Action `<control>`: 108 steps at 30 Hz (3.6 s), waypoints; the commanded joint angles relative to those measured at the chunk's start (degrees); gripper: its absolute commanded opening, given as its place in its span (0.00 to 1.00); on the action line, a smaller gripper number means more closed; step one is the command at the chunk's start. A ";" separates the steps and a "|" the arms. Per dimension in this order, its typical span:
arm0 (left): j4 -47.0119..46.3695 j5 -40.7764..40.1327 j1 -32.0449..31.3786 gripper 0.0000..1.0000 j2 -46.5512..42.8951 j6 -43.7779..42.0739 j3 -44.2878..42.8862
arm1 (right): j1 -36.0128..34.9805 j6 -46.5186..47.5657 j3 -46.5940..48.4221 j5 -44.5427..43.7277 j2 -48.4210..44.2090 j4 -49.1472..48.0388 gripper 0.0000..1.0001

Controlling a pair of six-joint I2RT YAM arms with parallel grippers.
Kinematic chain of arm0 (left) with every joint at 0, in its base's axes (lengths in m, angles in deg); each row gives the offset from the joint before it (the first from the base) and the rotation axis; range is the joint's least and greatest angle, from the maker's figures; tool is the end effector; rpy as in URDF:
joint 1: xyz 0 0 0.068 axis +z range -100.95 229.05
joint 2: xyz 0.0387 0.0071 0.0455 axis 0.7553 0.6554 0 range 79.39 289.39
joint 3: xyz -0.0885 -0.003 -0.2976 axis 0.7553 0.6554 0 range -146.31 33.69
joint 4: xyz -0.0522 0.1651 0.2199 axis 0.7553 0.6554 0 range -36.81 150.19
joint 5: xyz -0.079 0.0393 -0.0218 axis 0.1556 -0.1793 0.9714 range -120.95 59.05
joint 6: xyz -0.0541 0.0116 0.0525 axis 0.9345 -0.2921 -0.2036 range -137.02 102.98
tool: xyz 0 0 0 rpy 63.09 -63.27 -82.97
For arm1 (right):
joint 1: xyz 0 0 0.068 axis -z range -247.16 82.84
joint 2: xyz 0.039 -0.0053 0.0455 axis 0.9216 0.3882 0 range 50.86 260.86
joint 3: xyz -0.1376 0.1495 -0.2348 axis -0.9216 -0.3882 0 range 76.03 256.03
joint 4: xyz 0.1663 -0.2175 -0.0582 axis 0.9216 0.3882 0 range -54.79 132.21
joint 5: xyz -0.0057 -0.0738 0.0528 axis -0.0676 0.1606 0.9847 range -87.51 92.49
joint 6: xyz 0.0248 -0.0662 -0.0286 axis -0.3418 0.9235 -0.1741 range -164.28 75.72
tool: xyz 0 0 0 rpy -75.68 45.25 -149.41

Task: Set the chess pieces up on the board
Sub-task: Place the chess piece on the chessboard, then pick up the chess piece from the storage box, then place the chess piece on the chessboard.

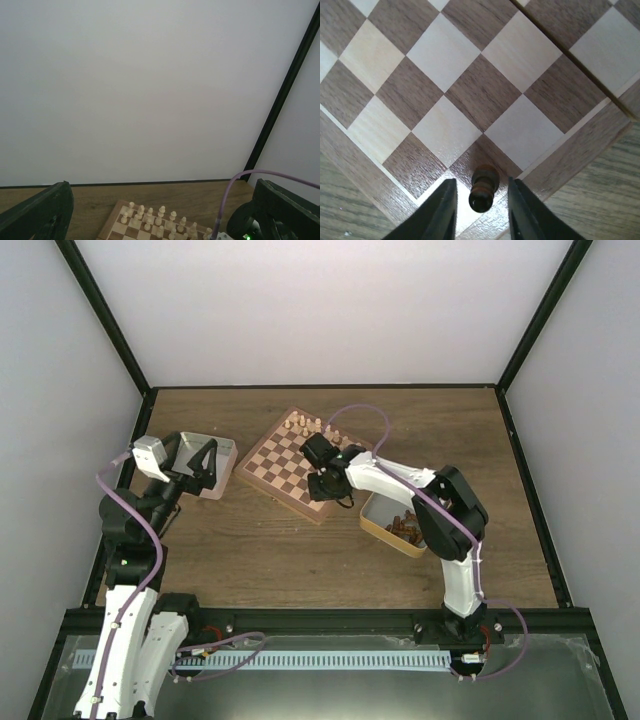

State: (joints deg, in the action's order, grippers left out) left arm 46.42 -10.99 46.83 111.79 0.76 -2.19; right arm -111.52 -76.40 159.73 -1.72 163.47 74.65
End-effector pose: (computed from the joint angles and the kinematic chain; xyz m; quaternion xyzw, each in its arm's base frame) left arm 0.1564 -0.0282 0.3756 0.0464 0.6436 -0.2407 0.7250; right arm 0.3238 0.3100 0.1890 -0.0979 0.9767 0.0878 0.1698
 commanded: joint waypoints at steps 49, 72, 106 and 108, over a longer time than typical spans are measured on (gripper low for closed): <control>-0.49 -0.19 0.31 1.00 -0.39 -0.20 0.52 | 25.51 -21.97 -32.68 -16.49 -20.62 -14.30 0.50; -0.61 -0.19 0.20 1.00 -0.59 -0.11 0.60 | 25.90 -23.19 -35.39 -17.14 -18.49 -12.69 0.33; -14.58 27.22 0.15 0.99 10.29 14.88 -0.90 | 16.96 6.74 -34.31 34.82 -40.48 -46.78 0.15; -16.65 29.09 0.19 0.99 11.57 20.54 -0.75 | 15.14 9.29 -33.56 39.55 -39.26 -50.23 0.14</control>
State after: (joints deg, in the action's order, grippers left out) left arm 37.22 9.45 46.83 121.43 10.07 -1.58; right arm -93.44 -74.87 123.25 22.17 123.54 35.22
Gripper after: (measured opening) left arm 0.994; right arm 0.165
